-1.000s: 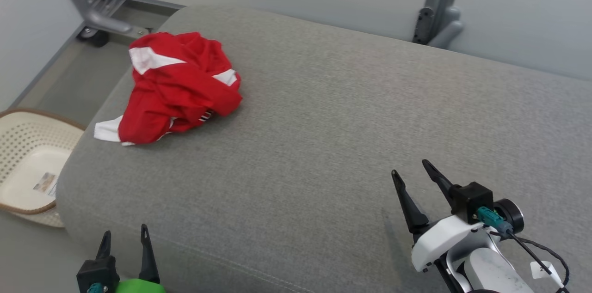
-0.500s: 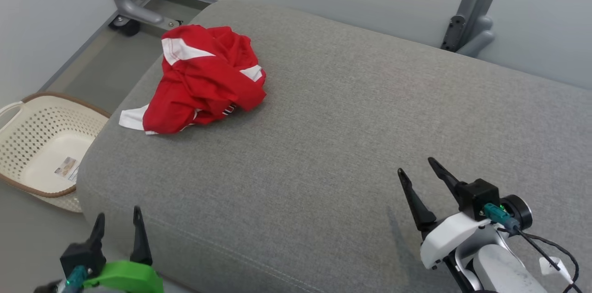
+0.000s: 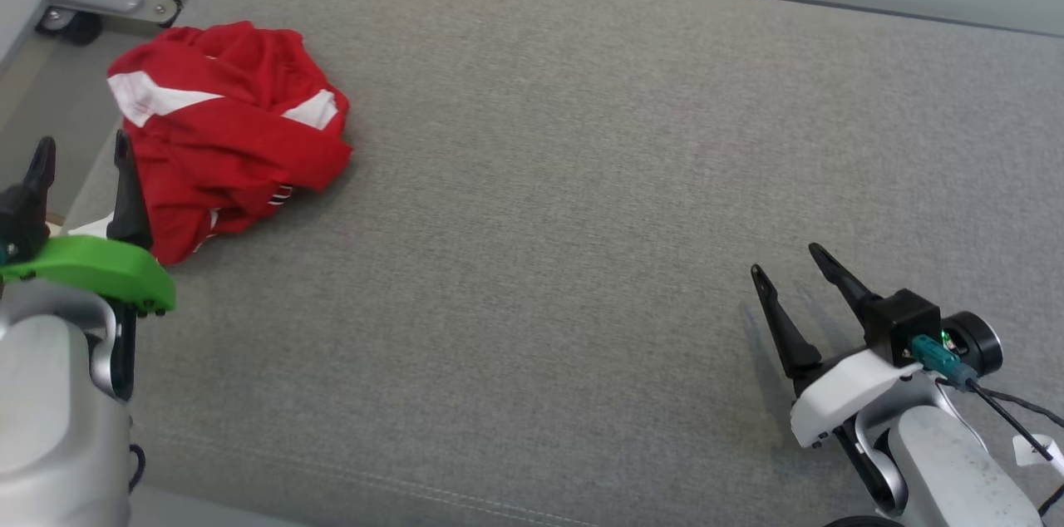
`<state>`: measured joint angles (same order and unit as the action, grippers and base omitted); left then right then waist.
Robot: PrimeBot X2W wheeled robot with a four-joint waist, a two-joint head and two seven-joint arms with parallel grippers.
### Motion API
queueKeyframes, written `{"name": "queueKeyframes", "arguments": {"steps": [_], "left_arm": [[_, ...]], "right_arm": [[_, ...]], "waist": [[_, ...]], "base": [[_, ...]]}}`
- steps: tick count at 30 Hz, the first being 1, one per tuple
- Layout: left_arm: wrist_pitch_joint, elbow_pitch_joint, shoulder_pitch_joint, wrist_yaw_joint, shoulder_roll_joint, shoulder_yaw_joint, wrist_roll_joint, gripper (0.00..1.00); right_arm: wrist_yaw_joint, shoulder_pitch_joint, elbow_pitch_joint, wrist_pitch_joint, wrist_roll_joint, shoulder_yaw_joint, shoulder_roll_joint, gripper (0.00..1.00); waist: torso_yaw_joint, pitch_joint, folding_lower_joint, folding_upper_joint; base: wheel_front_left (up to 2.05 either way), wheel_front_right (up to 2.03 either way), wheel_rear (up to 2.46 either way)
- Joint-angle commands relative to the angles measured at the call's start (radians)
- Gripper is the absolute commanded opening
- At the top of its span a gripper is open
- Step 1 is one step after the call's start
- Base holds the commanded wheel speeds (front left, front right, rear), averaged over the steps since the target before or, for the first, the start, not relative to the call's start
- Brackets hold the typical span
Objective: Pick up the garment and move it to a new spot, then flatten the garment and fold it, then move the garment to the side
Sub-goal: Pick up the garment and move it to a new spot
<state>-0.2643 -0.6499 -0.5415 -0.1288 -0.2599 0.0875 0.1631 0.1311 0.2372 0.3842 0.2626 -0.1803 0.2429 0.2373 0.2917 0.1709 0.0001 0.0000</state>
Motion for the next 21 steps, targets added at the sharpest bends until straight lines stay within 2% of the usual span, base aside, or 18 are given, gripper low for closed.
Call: {"name": "queueKeyframes", "arguments": {"steps": [1,4,7,9,12,14,15,16,17,21], "left_arm": [[0.009,-0.036,-0.058,-0.002,-0.022,-0.053,0.051,1.00],[0.034,-0.096,-0.134,-0.001,-0.091,-0.137,0.163,1.00],[0.071,-0.138,-0.177,0.000,-0.134,-0.195,0.259,1.00],[0.090,-0.178,-0.201,0.000,-0.169,-0.203,0.301,1.00],[0.103,-0.234,-0.213,0.000,-0.192,-0.195,0.315,1.00],[0.105,-0.282,-0.230,0.009,-0.200,-0.187,0.322,1.00],[0.092,-0.318,-0.246,0.033,-0.209,-0.181,0.319,1.00],[0.081,-0.351,-0.253,0.050,-0.208,-0.179,0.316,0.11],[0.073,-0.362,-0.257,0.055,-0.206,-0.179,0.316,0.00],[0.036,-0.375,-0.274,0.058,-0.204,-0.200,0.293,0.00]], "right_arm": [[-0.001,0.025,-0.009,0.003,0.000,0.005,0.010,1.00],[-0.001,0.049,-0.019,0.003,-0.003,0.014,0.016,1.00],[-0.001,0.059,-0.029,0.003,-0.008,0.013,0.016,1.00],[-0.001,0.059,-0.029,0.003,-0.011,0.011,0.017,1.00],[-0.001,0.058,-0.027,0.003,-0.013,0.005,0.012,1.00],[-0.001,0.053,-0.030,0.003,-0.014,0.000,0.008,1.00],[-0.001,0.046,-0.031,0.003,-0.016,-0.005,0.007,1.00],[-0.001,0.044,-0.032,0.003,-0.017,-0.010,0.004,1.00],[-0.001,0.044,-0.032,0.003,-0.016,-0.011,0.001,1.00],[-0.001,0.036,-0.034,0.003,-0.019,-0.021,-0.010,1.00]], "waist": [[-0.109,0.104,-0.0001,0.0000],[-0.156,0.133,-0.0001,0.0000],[-0.194,0.155,-0.0001,0.0000],[-0.217,0.167,-0.0001,0.0000],[-0.237,0.173,-0.0001,0.0000],[-0.253,0.178,-0.0001,0.0000],[-0.263,0.179,-0.0001,0.0000],[-0.268,0.178,-0.0001,0.0000],[-0.270,0.177,-0.0001,0.0000],[-0.269,0.161,-0.0001,0.0000]], "base": [[0.00,0.00,0.00],[0.00,0.00,0.00],[0.00,0.00,0.00],[0.00,0.00,0.00],[0.00,0.00,0.00],[0.00,0.00,0.00],[0.00,0.00,0.00],[0.00,0.00,0.00],[0.00,0.00,0.00],[0.00,0.00,0.00]]}}
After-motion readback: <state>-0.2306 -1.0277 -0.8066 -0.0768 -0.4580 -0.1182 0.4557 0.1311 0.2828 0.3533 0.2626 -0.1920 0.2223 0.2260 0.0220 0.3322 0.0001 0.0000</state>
